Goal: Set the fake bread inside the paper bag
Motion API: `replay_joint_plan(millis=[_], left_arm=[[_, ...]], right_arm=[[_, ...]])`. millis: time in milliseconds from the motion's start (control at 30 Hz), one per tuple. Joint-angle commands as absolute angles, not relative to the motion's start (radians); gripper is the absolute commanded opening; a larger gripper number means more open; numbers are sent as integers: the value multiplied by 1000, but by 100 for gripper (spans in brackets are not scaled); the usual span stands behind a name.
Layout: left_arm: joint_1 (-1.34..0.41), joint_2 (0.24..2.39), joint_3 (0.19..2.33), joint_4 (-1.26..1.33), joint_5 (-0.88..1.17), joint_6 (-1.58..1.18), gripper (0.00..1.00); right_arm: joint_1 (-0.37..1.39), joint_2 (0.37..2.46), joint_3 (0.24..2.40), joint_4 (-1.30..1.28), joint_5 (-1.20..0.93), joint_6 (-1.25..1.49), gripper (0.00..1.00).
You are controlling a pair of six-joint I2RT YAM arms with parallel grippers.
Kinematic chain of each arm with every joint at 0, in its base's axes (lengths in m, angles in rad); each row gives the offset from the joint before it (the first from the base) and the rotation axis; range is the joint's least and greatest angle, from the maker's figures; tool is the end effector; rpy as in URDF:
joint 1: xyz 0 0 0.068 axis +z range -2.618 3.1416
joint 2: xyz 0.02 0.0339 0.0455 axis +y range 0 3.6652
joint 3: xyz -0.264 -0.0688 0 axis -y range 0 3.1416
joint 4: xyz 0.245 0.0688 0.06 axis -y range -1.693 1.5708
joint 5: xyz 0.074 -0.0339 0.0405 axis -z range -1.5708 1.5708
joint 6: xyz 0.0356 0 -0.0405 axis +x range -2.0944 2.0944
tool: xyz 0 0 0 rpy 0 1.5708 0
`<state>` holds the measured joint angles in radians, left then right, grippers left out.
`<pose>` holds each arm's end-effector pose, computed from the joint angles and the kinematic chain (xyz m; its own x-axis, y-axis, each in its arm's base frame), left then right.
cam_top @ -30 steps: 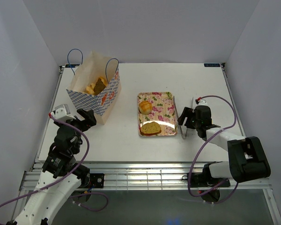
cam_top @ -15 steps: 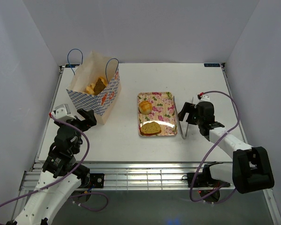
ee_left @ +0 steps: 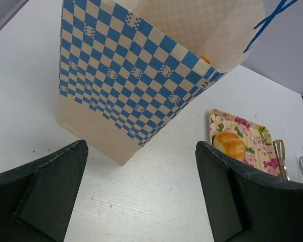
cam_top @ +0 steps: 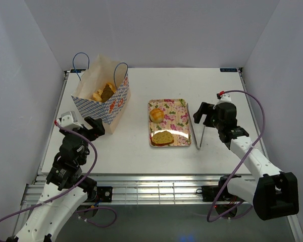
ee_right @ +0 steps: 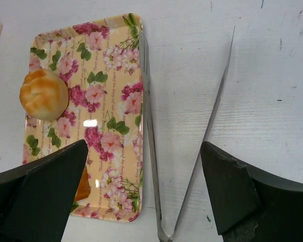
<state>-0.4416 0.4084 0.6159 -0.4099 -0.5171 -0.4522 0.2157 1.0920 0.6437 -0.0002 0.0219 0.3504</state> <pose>0.1051 -0.0302 0.3064 -0.1345 -0.3565 -0.9245 -0.1390 0.9306 -0.3386 0.2384 0.0514 0.2482 -0.4647 0.2495 -0.8496 -0.0375 0.9531 0.3004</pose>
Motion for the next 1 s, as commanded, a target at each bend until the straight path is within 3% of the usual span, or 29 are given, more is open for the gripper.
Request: replay_joint_plan(millis=[0, 100, 200, 500, 967], left_arm=[[-442, 426, 617, -405, -520, -445, 98], [-442, 442, 617, -403, -514, -445, 98], [-442, 460, 618, -403, -518, -443, 98], [-442, 465, 620, -405, -529, -443, 98], [-442, 449, 620, -411, -551, -446, 98]], right_arm=[[210, 1016, 710, -75, 9, 301, 98], [212, 921, 716, -121, -58, 278, 99], [213, 820, 715, -146, -66, 262, 91], [227, 628, 718, -293, 110, 281, 90], [279, 641, 713, -344, 253, 331, 90]])
